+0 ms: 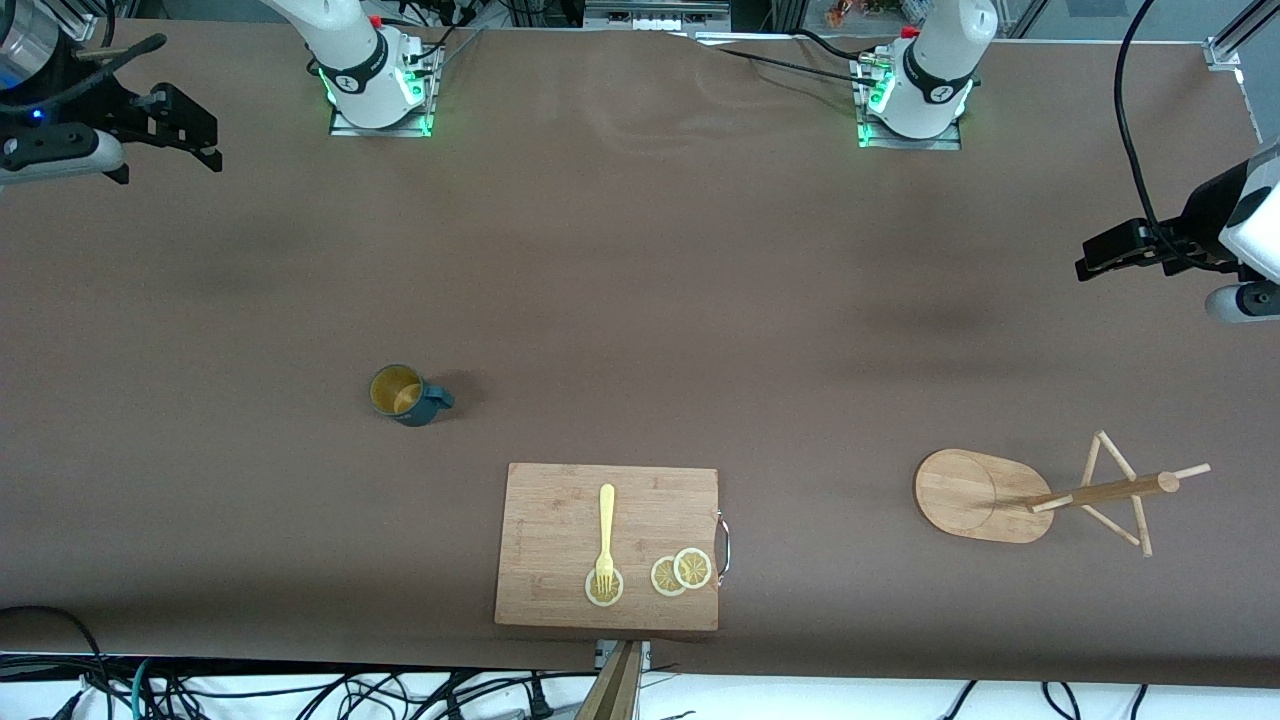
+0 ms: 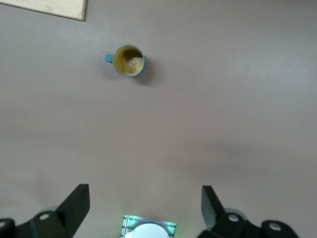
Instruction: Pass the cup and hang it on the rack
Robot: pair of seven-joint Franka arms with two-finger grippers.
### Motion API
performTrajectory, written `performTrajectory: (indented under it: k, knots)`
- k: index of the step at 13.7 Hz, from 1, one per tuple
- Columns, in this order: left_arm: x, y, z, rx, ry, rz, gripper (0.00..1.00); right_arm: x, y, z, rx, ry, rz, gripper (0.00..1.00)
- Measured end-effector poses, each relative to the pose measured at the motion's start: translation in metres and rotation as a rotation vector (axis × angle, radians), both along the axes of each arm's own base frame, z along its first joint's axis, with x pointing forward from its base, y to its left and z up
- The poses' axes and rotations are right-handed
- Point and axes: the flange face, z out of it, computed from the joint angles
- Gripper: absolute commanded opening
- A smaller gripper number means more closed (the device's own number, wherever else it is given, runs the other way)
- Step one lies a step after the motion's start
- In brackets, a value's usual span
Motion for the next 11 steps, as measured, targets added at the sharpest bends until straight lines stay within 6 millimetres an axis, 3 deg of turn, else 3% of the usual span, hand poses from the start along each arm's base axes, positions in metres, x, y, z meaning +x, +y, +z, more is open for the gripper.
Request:
performTrajectory:
  k: [5,9,11]
  knots:
    - [0.0,0.0,0.0,0.0,0.0,0.0,1.0,0.003,-0.013,-0.003,0.003,0.006,-0.005,1.0]
    - [0.0,0.0,0.0,0.0,0.0,0.0,1.0,0.004,-0.043,-0.004,0.013,0.01,0.014,1.0]
    - [0.0,0.0,0.0,0.0,0.001,0.0,1.0,0.004,-0.042,-0.005,0.014,0.013,0.021,1.0]
